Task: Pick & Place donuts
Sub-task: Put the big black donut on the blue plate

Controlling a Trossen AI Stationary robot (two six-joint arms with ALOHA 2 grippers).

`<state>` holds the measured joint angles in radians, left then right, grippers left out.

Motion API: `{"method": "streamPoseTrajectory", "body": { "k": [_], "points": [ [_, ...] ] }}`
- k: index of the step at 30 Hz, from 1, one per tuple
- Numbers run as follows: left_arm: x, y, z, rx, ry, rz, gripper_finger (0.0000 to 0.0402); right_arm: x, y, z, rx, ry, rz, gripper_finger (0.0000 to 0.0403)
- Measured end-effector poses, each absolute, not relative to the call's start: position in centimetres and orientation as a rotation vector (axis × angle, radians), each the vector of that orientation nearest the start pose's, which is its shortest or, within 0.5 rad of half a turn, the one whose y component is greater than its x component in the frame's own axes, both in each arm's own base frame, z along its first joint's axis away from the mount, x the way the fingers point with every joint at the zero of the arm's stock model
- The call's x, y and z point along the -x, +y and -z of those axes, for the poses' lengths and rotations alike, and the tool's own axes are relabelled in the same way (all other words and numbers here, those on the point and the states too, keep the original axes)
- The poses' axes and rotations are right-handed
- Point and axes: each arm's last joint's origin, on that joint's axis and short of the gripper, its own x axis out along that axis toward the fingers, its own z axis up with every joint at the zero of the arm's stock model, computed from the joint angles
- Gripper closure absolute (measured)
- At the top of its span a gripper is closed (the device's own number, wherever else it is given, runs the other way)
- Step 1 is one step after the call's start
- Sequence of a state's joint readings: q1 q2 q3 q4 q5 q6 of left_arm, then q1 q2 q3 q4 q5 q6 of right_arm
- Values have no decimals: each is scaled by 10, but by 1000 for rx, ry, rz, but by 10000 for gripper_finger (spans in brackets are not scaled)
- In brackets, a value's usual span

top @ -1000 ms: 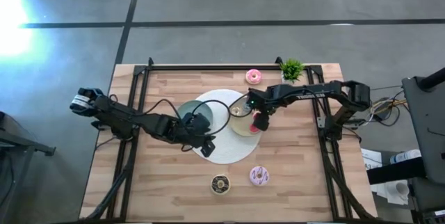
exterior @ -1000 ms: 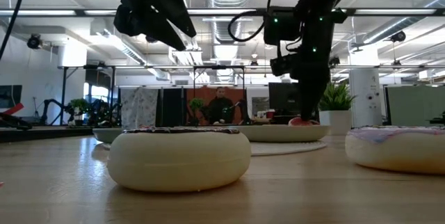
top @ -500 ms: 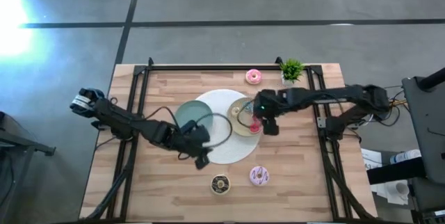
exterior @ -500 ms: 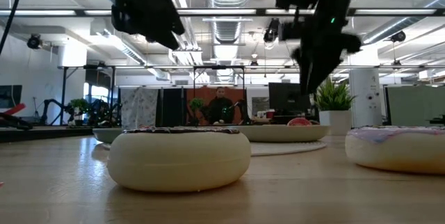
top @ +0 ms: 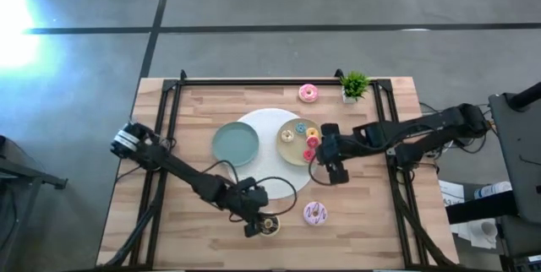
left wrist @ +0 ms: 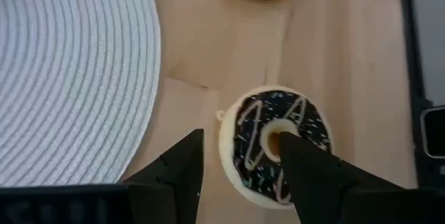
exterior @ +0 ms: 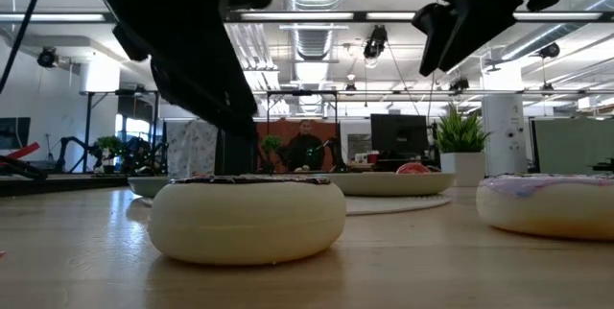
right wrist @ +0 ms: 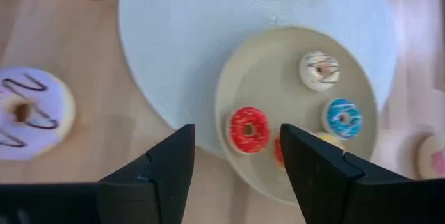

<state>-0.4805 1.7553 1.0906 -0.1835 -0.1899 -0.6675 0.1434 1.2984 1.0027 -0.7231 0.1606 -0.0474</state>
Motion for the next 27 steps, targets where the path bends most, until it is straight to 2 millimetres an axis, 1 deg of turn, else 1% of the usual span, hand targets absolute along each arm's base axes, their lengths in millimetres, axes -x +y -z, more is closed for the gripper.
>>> {"method": "streamPoseTrajectory", "body": {
  "k": [6,11,14,16,18,22,23,25,27],
  "points": [
    [-341,-176,-165,358,950,57,241,-246,42,-259,175,1033,-21,199],
    [-352,-182,-159,349,1018,26,241,-244,51,-257,165,1047,-36,199],
    [-356,-182,-160,342,1047,-15,246,-243,53,-257,163,1044,-39,199],
    [-357,-181,-161,321,1058,-44,262,-243,54,-257,163,1040,-41,199],
    [-357,-180,-163,311,1059,-63,291,-243,55,-257,167,1039,-38,199],
    [-357,-177,-167,300,1064,-91,377,-242,54,-259,178,1029,-23,199],
    [-356,-176,-168,302,1063,-99,387,-242,54,-259,180,1027,-23,199],
    [-356,-172,-172,320,1059,-116,393,-240,54,-261,182,1018,-22,199],
    [-351,-167,-182,315,1084,-149,398,-238,53,-265,193,998,-3,199]
  ]
}}
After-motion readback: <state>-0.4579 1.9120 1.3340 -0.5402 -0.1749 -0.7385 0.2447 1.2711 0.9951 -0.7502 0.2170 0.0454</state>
